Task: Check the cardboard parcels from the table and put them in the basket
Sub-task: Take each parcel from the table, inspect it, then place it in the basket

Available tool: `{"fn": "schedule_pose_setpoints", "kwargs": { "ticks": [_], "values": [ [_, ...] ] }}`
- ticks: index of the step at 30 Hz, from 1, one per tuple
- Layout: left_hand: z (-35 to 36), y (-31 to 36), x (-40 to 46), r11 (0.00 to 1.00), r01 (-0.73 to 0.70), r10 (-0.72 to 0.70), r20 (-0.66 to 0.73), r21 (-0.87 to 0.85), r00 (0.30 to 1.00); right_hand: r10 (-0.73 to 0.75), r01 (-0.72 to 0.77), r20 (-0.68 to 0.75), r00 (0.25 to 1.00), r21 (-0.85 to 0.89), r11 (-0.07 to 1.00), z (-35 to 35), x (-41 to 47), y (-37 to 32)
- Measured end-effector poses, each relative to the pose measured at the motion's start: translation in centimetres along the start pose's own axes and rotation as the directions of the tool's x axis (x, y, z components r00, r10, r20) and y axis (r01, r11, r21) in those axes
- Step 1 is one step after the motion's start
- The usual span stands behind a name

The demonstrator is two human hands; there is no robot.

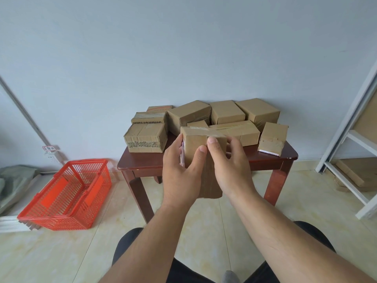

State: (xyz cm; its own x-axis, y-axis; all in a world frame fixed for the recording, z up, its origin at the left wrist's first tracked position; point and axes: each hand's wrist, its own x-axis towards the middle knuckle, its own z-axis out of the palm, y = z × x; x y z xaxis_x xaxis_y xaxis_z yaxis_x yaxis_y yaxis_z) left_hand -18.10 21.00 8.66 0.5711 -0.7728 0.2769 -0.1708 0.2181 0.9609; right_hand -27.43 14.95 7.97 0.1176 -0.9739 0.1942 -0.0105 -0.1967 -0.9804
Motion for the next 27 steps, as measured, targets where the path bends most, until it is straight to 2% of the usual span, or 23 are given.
{"fn": "schedule_pose_setpoints", "kwargs": {
  "ticks": [9,19,24,27],
  "values": [
    [0.0,-0.7,1.0,0.992,0.055,-0.050,0.046,-0.114,0.998,-0.038,0.043,0.065,0.997,-0.062,0.997,0.0,0.0,0.6],
    [0.1,-1.4,0.6,0.984,0.145,-0.142,0.034,-0.106,0.989,0.037,-0.037,0.076,0.996,-0.005,0.999,-0.2,-0.3,0.9],
    [0.1,-1.9,0.6,0.994,0.090,-0.088,0.029,-0.065,0.996,0.055,-0.062,0.131,0.990,0.055,0.997,0.0,-0.1,1.3],
    [0.1,-2.2,0.3,0.997,0.057,-0.055,0.026,-0.047,0.998,0.039,-0.045,0.106,0.994,0.059,0.997,0.0,0.0,1.5]
  ]
}}
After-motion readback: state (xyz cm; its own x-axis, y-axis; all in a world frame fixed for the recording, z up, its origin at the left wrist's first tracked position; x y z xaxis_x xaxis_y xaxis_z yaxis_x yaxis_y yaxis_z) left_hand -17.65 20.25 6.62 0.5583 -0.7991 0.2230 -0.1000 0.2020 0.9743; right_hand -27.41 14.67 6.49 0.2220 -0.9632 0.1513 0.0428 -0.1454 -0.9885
